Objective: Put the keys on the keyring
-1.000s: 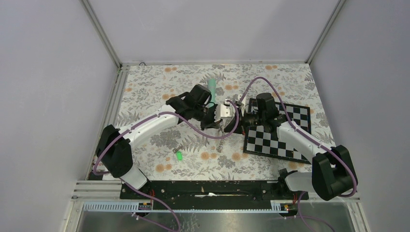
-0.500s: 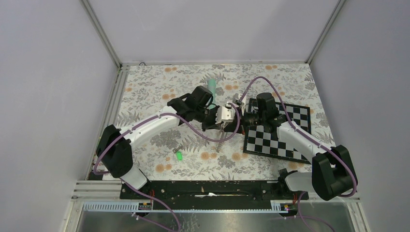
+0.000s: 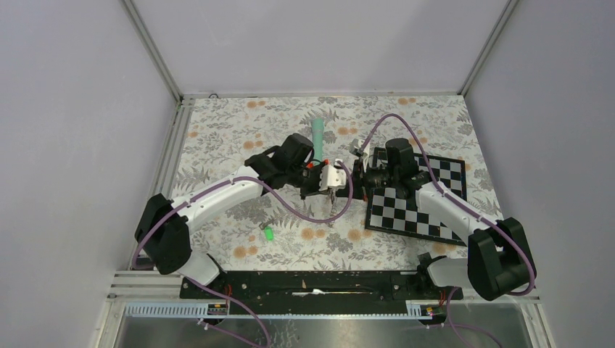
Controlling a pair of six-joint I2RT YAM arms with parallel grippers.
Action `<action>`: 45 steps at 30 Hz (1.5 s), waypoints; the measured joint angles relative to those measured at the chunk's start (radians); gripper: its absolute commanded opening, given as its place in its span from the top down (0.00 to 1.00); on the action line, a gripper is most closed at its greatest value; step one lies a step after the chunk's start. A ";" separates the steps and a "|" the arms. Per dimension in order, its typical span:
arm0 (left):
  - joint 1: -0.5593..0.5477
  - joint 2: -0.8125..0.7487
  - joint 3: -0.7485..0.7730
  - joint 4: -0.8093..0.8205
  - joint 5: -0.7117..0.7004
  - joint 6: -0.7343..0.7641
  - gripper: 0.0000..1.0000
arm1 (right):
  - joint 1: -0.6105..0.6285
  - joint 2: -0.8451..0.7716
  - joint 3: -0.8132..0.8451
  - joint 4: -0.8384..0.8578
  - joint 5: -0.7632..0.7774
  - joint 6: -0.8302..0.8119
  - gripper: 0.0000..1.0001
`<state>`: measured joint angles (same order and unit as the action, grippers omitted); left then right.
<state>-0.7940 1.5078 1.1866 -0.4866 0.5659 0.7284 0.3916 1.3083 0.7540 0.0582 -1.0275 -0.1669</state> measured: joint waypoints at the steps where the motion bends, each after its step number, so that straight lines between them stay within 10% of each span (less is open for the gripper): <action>1: 0.000 -0.001 0.000 0.007 -0.001 -0.001 1.00 | -0.001 0.001 0.000 0.000 -0.006 0.000 1.00; 45: 0.000 -0.045 -0.051 0.065 0.029 0.078 1.00 | -0.022 0.018 -0.007 0.016 -0.060 0.035 1.00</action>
<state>-0.7940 1.4624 1.1358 -0.4213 0.5949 0.8066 0.3698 1.3262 0.7471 0.0742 -1.0874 -0.1318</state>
